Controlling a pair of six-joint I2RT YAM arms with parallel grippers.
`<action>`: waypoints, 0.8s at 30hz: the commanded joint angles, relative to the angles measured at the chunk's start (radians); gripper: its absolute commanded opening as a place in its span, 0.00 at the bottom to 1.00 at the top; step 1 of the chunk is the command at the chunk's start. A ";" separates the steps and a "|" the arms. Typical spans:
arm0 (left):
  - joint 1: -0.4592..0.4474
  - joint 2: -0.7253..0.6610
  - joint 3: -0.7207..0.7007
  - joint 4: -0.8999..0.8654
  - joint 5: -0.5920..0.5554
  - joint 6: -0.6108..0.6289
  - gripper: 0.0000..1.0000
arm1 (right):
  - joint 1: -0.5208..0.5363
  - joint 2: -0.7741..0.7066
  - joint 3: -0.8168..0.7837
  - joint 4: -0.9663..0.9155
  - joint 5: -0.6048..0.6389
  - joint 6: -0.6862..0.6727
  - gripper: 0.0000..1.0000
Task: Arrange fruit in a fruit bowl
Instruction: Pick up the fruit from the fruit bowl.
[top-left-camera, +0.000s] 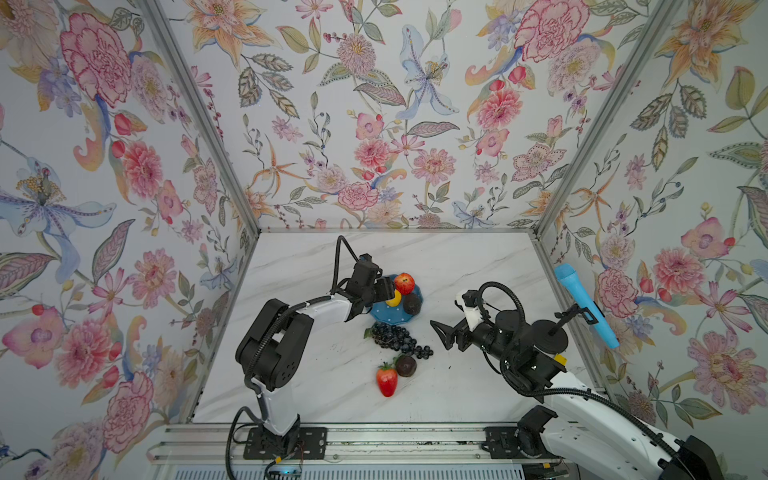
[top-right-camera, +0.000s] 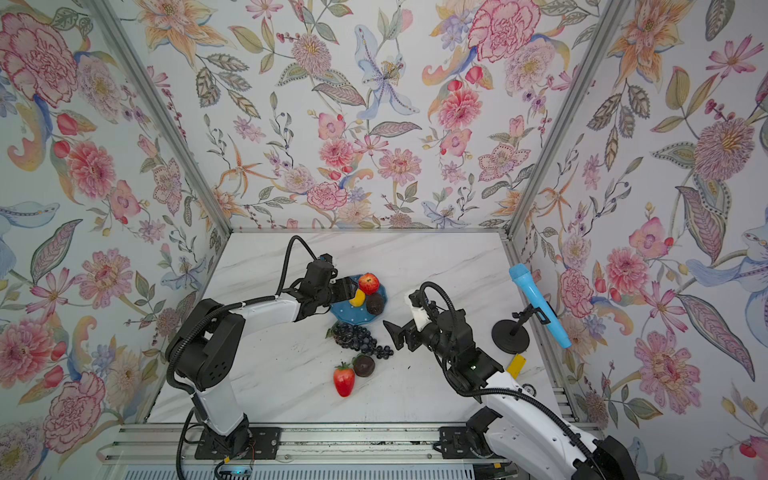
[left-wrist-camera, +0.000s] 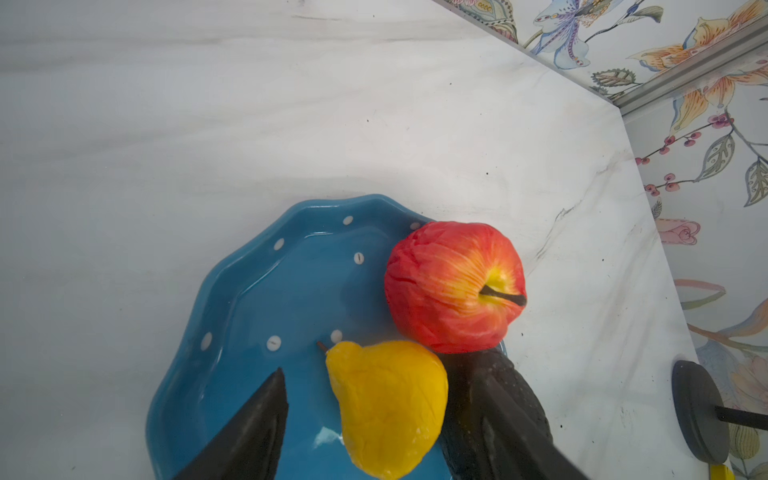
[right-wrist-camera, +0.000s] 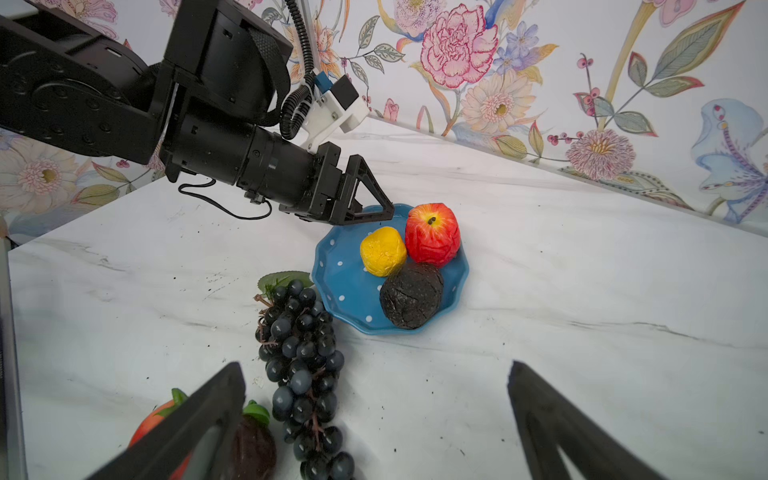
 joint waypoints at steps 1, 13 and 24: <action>-0.026 -0.002 0.034 -0.088 -0.043 0.047 0.73 | 0.008 -0.004 0.000 -0.002 0.011 -0.008 0.99; -0.070 0.096 0.140 -0.201 -0.085 0.178 0.67 | 0.012 -0.005 0.001 -0.002 0.013 -0.008 0.99; -0.085 0.114 0.171 -0.248 -0.185 0.252 0.51 | 0.015 -0.006 -0.001 -0.005 0.017 -0.008 0.99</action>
